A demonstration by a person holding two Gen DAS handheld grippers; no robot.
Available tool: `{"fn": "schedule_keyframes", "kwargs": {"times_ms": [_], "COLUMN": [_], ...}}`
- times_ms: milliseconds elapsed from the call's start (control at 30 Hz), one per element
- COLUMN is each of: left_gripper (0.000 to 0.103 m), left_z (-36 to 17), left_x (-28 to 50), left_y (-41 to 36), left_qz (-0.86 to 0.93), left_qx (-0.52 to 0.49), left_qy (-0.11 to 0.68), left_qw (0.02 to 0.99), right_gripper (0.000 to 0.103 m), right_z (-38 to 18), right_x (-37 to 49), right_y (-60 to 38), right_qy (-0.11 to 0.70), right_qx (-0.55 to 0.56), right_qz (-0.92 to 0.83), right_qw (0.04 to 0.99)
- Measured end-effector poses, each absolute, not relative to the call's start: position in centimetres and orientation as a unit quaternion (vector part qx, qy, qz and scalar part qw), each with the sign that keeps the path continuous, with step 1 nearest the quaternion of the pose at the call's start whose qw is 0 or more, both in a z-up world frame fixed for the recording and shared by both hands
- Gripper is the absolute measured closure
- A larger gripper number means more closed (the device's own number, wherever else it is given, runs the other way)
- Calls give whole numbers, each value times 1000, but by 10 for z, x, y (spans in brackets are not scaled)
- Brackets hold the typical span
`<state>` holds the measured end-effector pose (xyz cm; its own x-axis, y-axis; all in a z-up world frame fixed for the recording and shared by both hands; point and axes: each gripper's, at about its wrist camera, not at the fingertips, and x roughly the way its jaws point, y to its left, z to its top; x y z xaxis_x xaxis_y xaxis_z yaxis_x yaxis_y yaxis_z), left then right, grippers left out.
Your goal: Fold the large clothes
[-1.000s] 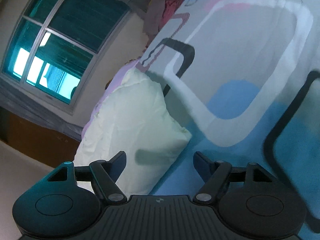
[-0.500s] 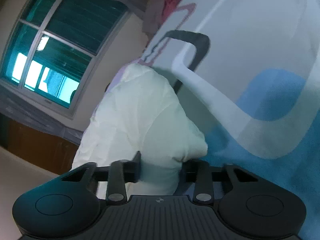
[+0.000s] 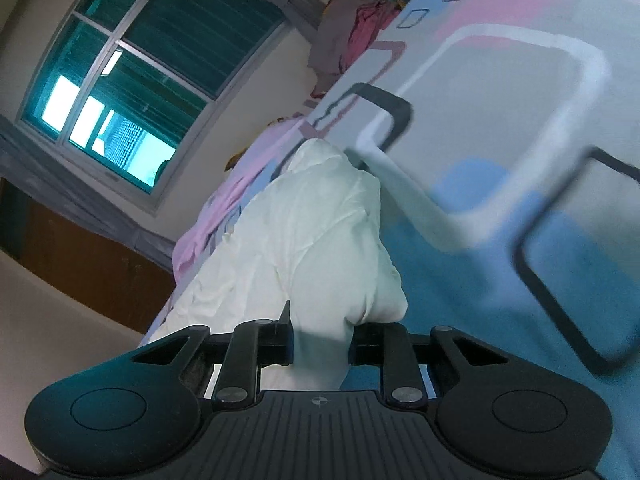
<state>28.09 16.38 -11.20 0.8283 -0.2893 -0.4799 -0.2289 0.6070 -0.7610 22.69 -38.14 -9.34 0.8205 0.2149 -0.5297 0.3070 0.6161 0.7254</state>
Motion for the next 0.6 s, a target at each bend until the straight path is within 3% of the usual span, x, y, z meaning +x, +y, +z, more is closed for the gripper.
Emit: {"fn": "schedule_keyframes", "kwargs": {"times_ms": [433,600], "left_gripper": [84,73], "left_z": [-117,-131], "left_x": [183,182], "left_y": [156,157], "left_qz": [-15,-7], "left_qx": [-439,-431], "left_qy": [301,320], "left_qw": [846,844], "right_gripper": [81,76], "right_z": [-97,-113], "right_x": [131,137], "right_y": [-383,-391], "right_qy": [318,339], "right_qx": [443,446], "right_qz": [-32,-42], "right_qw": [837,827]}}
